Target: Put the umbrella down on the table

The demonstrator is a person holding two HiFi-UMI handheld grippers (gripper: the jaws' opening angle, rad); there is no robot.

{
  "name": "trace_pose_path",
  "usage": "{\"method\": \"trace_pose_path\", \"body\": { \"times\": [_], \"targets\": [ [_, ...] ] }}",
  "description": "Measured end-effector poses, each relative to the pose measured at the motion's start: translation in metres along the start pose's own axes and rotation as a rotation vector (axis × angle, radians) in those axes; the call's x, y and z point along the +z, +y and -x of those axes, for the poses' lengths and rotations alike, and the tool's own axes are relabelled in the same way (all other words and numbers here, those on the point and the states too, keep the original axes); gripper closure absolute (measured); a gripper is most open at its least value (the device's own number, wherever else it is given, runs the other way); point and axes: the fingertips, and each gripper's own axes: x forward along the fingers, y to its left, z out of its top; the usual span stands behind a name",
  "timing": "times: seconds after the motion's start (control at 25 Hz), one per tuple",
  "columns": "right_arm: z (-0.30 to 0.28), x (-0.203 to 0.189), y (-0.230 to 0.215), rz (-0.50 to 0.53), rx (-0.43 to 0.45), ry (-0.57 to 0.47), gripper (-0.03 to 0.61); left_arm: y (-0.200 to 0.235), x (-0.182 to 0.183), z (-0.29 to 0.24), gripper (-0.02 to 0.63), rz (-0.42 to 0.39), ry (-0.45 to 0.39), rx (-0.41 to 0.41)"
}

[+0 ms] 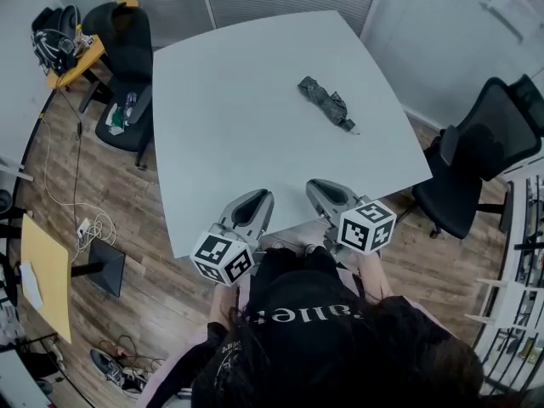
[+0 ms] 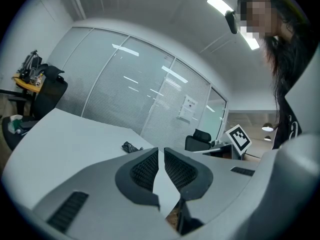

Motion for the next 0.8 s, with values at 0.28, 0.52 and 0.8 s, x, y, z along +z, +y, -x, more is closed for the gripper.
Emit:
{"method": "trace_pose_path", "body": {
  "times": [0.28, 0.52, 0.8],
  "targets": [
    [0.015, 0.003, -0.008, 0.021, 0.026, 0.018, 0.548, -0.018, 0.0, -0.015, 0.569, -0.004, -0.003, 0.01],
    [0.028, 0.009, -0.017, 0.025, 0.037, 0.017, 0.549, -0.034, 0.0, -0.027, 0.569, -0.012, 0.004, 0.013],
    [0.038, 0.007, -0.025, 0.02, 0.047, 0.028, 0.549, -0.048, -0.003, -0.033, 0.569, -0.015, 0.013, 0.025]
  ]
}}
